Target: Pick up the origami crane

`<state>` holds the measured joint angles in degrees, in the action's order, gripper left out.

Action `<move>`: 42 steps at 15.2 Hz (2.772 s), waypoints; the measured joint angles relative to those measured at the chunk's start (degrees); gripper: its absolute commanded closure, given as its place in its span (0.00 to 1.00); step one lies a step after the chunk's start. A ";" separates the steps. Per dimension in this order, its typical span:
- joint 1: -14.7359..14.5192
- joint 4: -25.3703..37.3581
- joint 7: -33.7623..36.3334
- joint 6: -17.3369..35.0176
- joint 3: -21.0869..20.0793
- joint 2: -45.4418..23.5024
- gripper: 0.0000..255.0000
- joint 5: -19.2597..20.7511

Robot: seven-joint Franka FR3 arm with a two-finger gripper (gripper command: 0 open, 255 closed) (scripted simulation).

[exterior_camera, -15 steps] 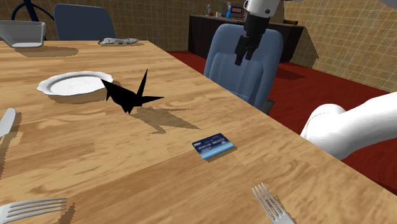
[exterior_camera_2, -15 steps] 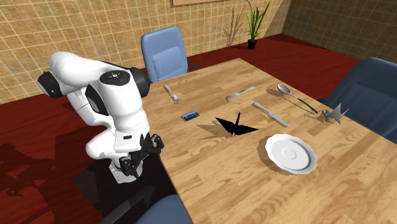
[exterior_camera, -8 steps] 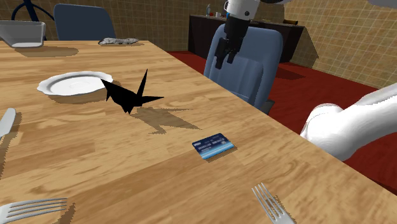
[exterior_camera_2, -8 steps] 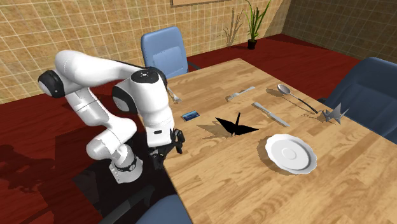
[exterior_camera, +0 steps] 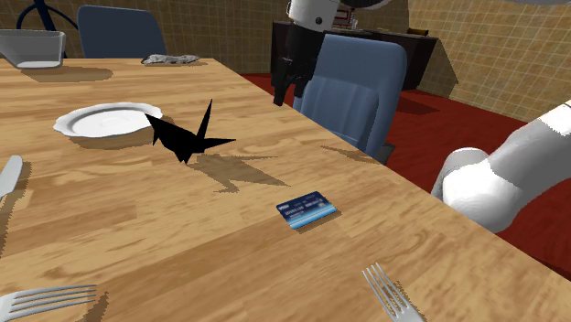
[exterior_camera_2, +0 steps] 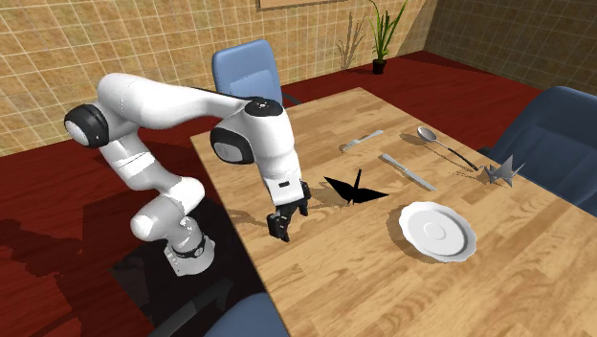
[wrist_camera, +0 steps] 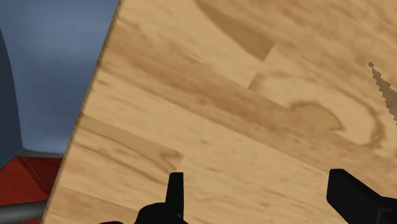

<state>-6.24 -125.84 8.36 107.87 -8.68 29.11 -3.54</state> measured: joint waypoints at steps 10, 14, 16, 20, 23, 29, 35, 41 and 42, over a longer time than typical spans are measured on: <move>-3.31 12.76 6.08 5.11 -7.22 -14.73 0.00 -0.86; -4.68 17.79 8.68 6.79 -9.95 -20.23 0.00 0.07; -5.44 21.47 10.21 7.34 -11.34 -23.94 0.00 1.17; -7.23 27.92 13.01 8.00 -13.59 -30.13 0.00 3.52; -7.45 27.21 13.22 9.49 -13.79 -30.77 0.00 3.74; -7.40 23.45 13.11 13.36 -13.74 -30.88 1.00 3.74; -7.31 23.41 13.17 13.77 -13.62 -30.77 1.00 3.85; -7.37 24.19 13.17 12.85 -13.63 -30.77 1.00 3.80; -7.39 24.66 13.10 12.26 -13.65 -30.73 1.00 3.73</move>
<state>-13.63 -101.18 21.46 120.13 -22.33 -1.62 0.19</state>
